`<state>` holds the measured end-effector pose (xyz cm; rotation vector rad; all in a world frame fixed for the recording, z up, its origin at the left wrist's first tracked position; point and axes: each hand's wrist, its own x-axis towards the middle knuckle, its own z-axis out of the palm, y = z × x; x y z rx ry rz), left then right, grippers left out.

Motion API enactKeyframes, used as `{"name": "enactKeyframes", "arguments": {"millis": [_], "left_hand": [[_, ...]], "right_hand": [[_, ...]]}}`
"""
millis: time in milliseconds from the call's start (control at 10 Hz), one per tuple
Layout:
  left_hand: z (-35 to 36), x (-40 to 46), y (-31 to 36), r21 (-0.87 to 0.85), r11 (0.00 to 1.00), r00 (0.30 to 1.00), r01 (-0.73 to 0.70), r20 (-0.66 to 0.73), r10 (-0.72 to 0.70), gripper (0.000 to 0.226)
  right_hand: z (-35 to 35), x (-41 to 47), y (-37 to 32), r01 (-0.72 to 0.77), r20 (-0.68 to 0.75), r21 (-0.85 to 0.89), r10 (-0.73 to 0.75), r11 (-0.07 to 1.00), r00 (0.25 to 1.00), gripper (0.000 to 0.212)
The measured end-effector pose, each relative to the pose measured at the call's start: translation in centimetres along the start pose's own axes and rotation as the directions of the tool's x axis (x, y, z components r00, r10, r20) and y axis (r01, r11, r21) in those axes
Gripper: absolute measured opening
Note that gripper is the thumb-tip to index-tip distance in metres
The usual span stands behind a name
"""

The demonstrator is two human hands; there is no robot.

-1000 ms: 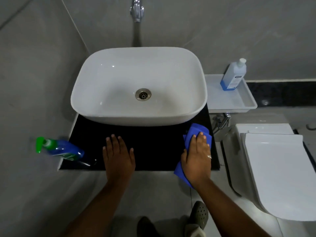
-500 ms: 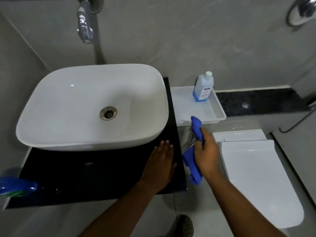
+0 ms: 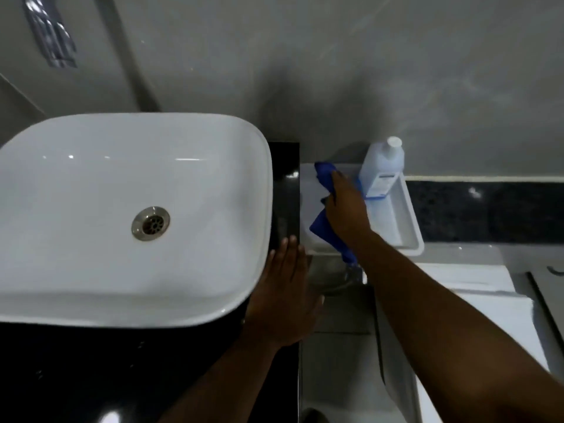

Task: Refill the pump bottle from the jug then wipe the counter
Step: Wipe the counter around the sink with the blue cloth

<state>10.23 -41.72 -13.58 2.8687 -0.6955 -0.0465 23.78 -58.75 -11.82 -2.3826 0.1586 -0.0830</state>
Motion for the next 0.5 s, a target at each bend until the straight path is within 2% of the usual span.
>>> {"name": "enactKeyframes", "arguments": {"millis": [100,200,300,400,500], "left_hand": [[0.0,-0.3,-0.1,-0.117,0.993,1.000,-0.001,-0.020,-0.001,0.086],[-0.2,0.0,0.1,-0.109,0.994,1.000,0.025,0.008,-0.025,0.088],[-0.5,0.2,0.3,-0.085,0.996,0.999,0.033,0.019,-0.032,0.088],[-0.6,0.1,0.5,-0.113,0.993,1.000,0.019,-0.003,-0.020,0.088],[-0.4,-0.1,0.2,-0.174,0.985,0.998,0.005,-0.062,-0.016,0.085]], "right_hand": [[3.7,2.6,2.2,0.046,0.081,-0.188,-0.031,0.981,0.996,0.056],[7.9,3.3,4.8,0.112,0.343,-0.401,0.036,0.909,0.938,0.065],[10.2,3.0,6.2,0.129,0.458,-0.471,0.117,0.873,0.881,0.081],[9.5,3.1,5.9,0.099,0.460,-0.404,0.109,0.909,0.881,0.077],[6.5,2.9,3.8,0.062,0.262,-0.210,-0.005,0.976,0.965,0.066]]}}
